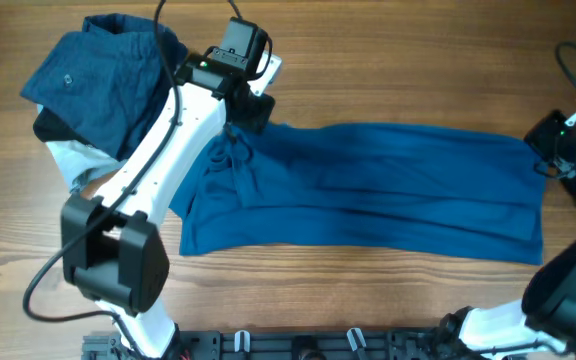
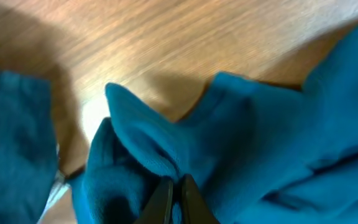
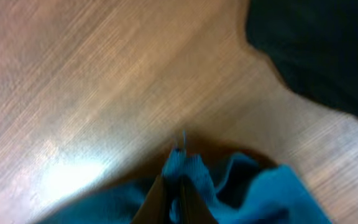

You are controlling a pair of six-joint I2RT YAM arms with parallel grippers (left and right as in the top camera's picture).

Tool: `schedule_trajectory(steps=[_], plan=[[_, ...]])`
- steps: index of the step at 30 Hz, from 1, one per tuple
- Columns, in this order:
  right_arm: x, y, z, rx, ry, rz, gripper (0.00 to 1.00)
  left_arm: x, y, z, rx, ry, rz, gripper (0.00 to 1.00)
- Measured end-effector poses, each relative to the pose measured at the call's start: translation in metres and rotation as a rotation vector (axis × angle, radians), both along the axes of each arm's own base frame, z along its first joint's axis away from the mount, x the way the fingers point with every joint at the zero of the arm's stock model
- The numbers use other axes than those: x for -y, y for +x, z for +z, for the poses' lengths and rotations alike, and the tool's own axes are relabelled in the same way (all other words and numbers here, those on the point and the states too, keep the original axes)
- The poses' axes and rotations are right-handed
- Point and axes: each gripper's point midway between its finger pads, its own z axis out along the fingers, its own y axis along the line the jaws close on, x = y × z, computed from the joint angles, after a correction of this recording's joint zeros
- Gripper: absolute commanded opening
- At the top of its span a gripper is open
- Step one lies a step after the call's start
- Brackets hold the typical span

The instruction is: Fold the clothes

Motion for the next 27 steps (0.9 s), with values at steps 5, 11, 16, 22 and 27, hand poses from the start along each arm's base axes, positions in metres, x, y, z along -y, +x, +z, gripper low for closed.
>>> schedule_trajectory(steps=[5, 11, 16, 22, 27], plan=[[-0.009, -0.063, -0.014, -0.262, 0.028, -0.113, 0.04, -0.022, -0.045, 0.013, -0.120, 0.054, 0.050, 0.04], [0.029, -0.091, -0.012, -0.307, -0.040, -0.282, 0.04, -0.033, -0.071, 0.008, -0.225, 0.090, 0.093, 0.05], [0.028, -0.077, -0.011, -0.250, -0.025, -0.209, 0.04, -0.037, -0.082, 0.002, -0.272, 0.110, 0.104, 0.04], [0.032, -0.009, 0.009, 0.058, -0.016, -0.063, 0.04, -0.026, -0.036, -0.009, -0.089, 0.047, 0.127, 0.04], [0.030, 0.029, 0.032, 0.249, -0.011, 0.018, 0.04, -0.019, 0.035, 0.020, 0.199, -0.072, 0.183, 0.04]])
